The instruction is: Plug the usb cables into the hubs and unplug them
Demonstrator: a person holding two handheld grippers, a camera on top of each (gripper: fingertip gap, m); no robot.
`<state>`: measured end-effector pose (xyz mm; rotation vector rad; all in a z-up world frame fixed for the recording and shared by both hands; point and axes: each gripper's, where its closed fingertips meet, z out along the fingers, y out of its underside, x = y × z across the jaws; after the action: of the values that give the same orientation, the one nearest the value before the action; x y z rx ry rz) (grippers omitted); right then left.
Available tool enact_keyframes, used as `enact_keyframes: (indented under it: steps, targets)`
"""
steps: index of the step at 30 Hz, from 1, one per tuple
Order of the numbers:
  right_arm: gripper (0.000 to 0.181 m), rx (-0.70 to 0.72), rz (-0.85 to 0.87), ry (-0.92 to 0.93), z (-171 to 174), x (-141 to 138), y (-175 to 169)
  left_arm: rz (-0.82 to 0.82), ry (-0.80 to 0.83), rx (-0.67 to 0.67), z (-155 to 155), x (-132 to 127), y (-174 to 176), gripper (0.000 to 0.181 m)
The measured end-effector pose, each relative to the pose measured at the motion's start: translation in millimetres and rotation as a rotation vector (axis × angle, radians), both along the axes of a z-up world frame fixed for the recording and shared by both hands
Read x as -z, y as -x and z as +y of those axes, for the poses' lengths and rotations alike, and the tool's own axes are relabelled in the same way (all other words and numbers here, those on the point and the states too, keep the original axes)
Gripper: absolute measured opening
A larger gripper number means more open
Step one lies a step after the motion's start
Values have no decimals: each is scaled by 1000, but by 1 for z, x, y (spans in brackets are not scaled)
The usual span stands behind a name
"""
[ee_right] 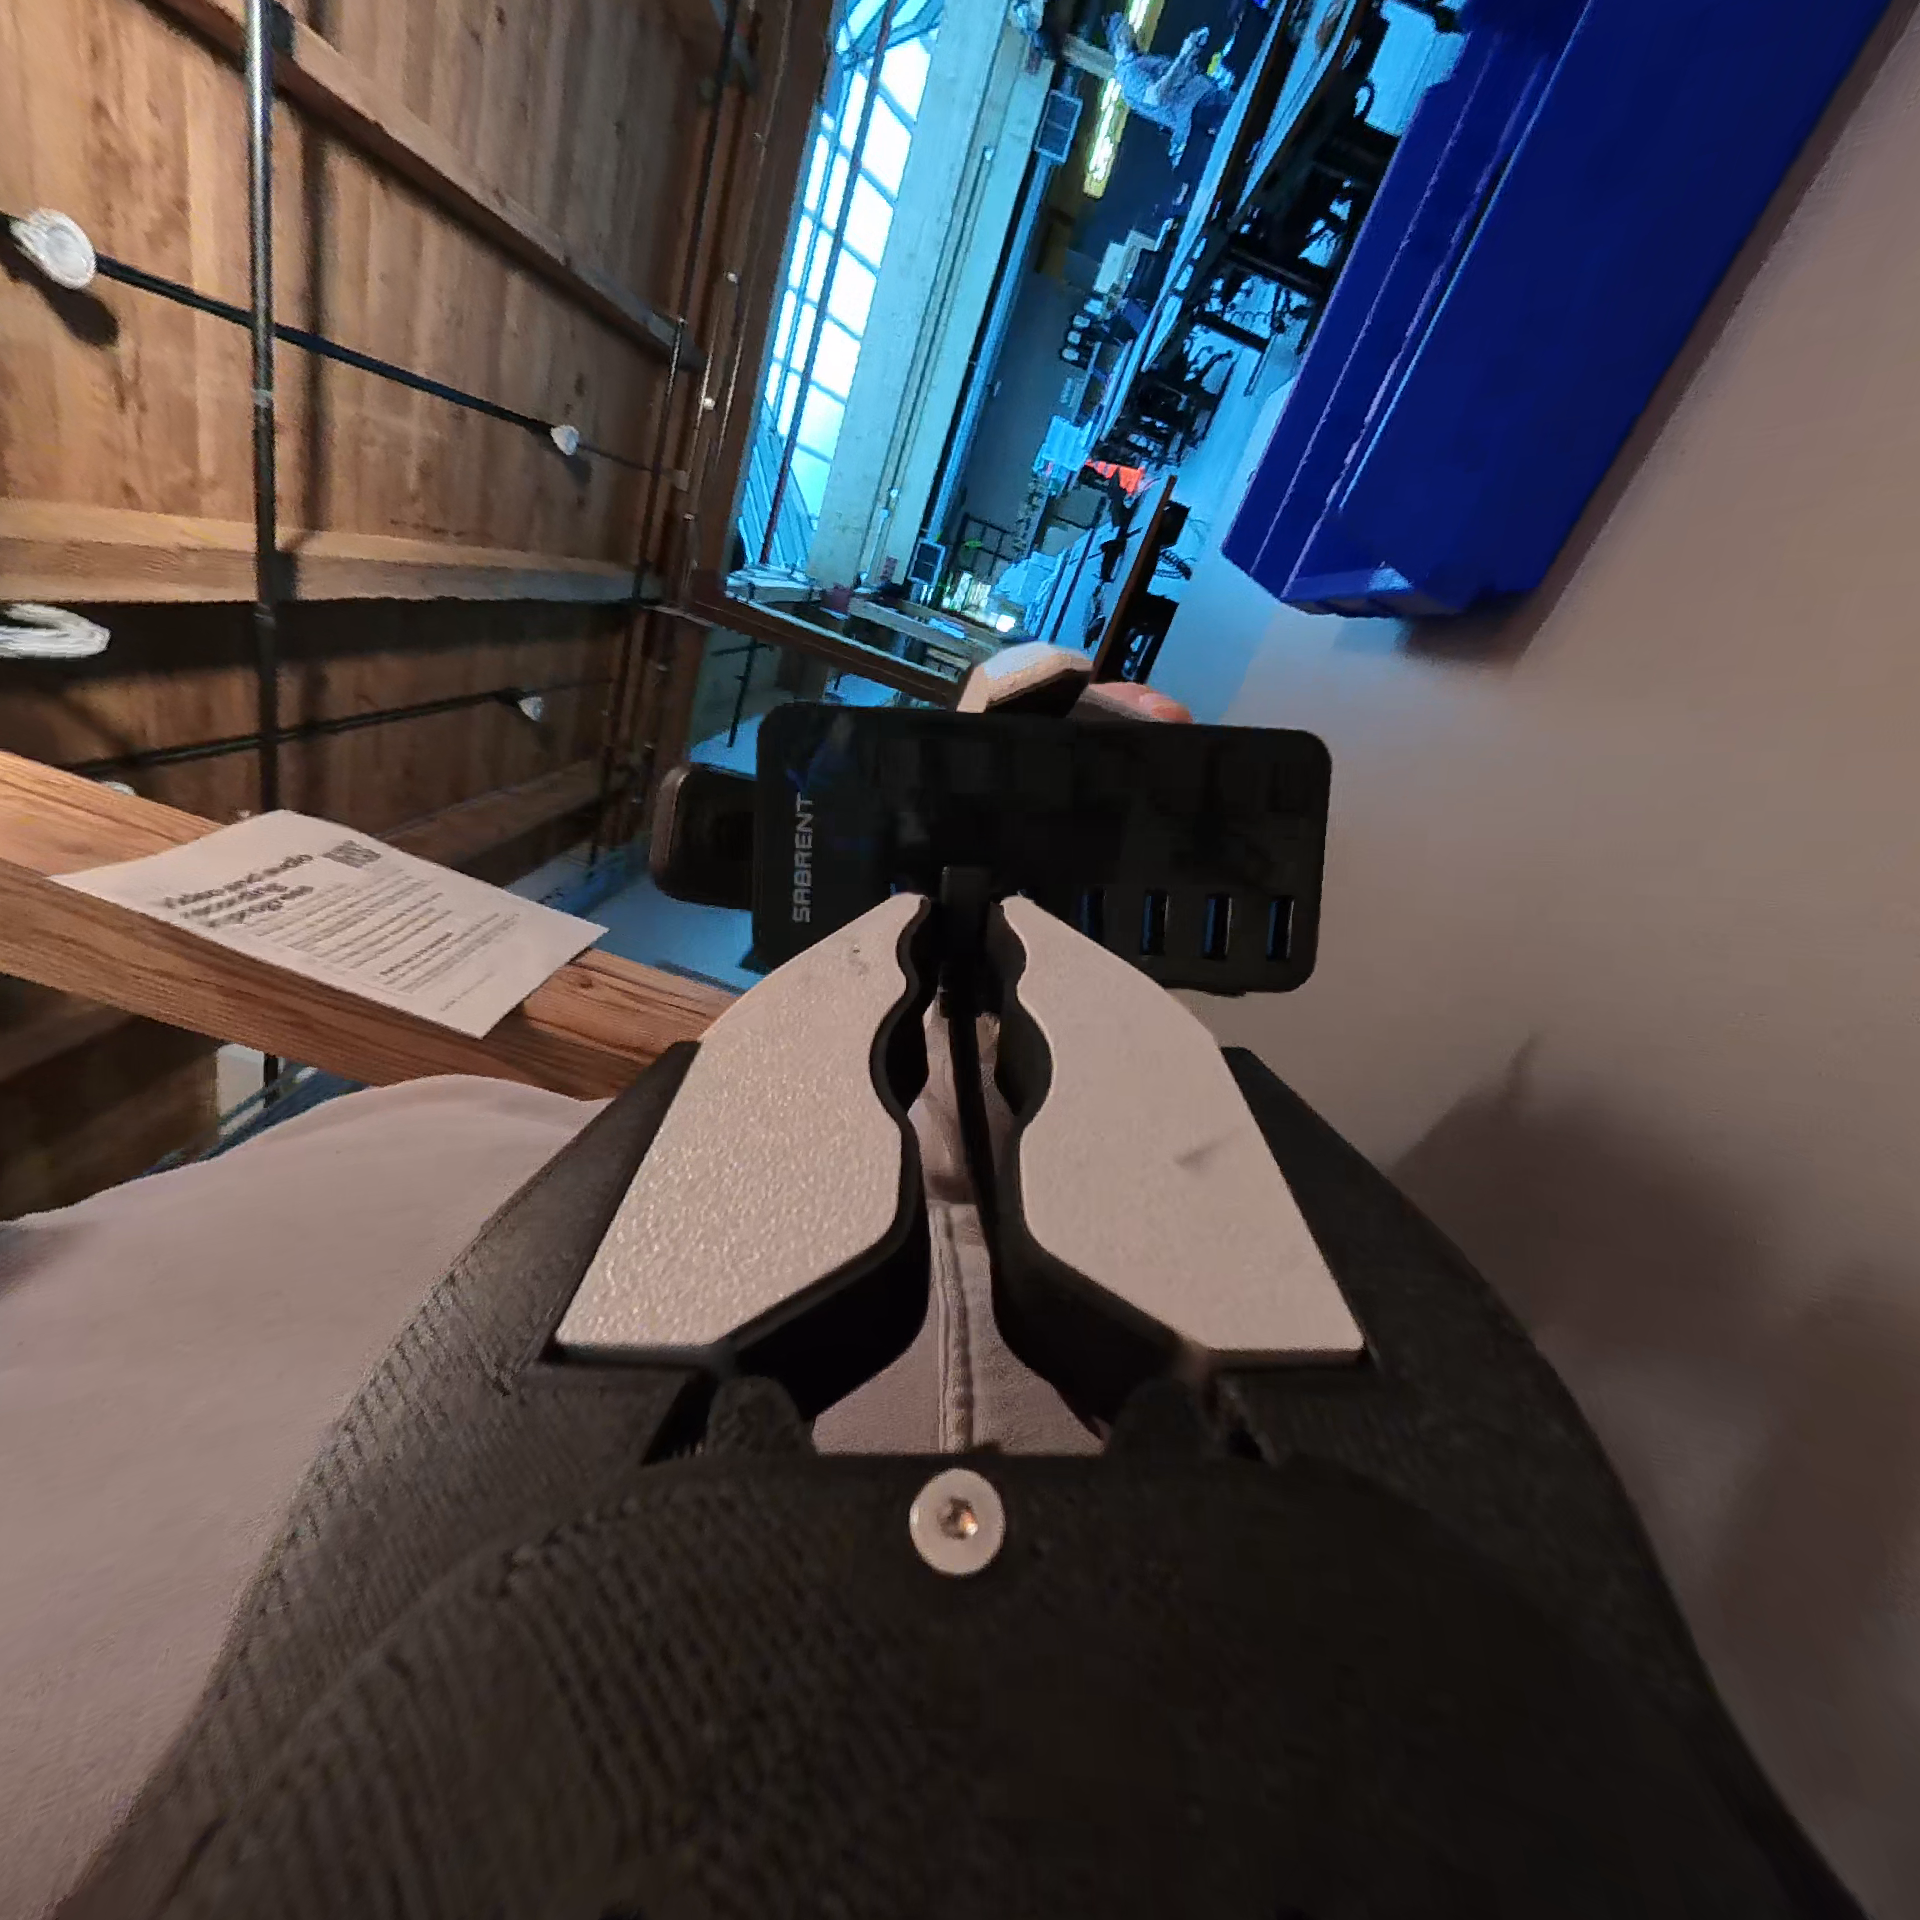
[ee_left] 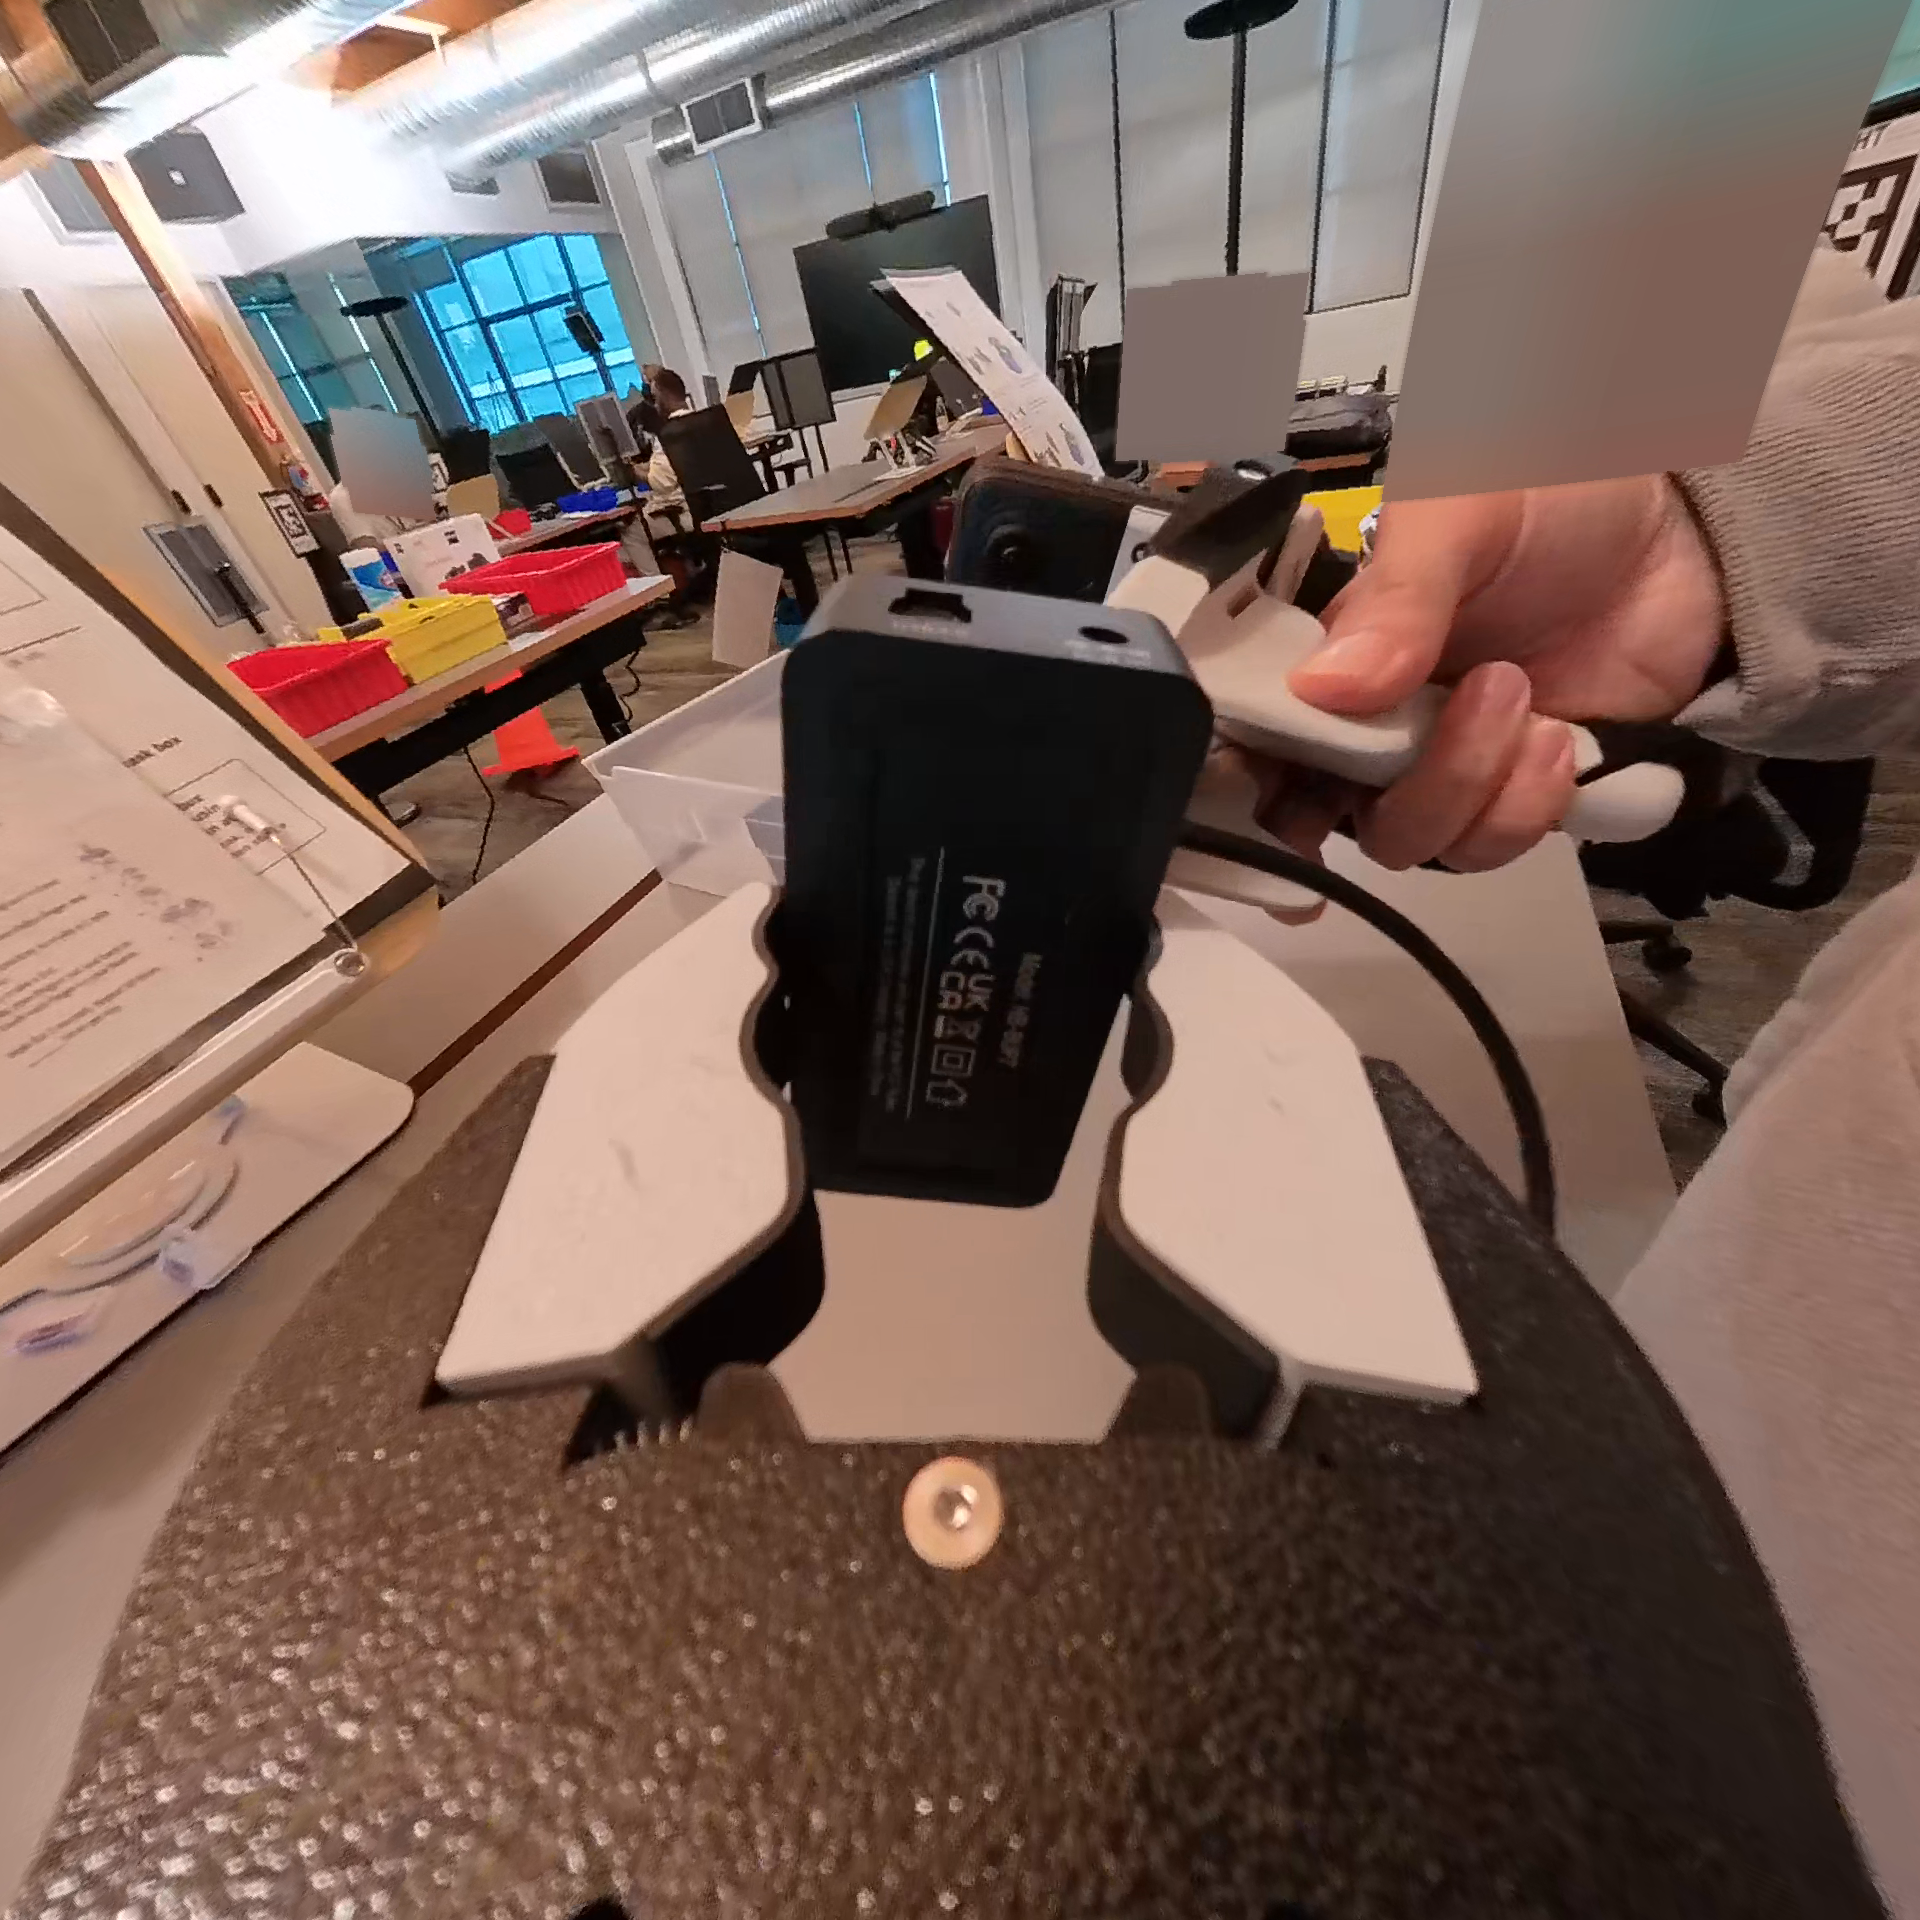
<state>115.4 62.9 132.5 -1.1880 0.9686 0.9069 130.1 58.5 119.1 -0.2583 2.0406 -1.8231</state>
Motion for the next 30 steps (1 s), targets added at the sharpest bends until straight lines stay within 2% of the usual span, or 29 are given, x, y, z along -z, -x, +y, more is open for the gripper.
enact_keyframes:
  steps: [5,8,12,16,23,30]
  targets:
    - [9,54,31,9,-3,8,-5,26,5,15,1,4,2,60]
    - [9,58,65,11,-4,13,-5,-32,-23,-1,0,9,1,60]
    - [9,85,122,-39,-4,14,-6,9,77,-8,-2,7,-2,59]
    - [9,79,165,-56,-2,19,-1,31,35,-15,-5,14,-4,61]
    - [9,-11,93,-11,2,20,9,29,18,120,-3,14,6,60]
    - [9,-89,66,-5,3,16,15,8,44,172,0,8,13,59]
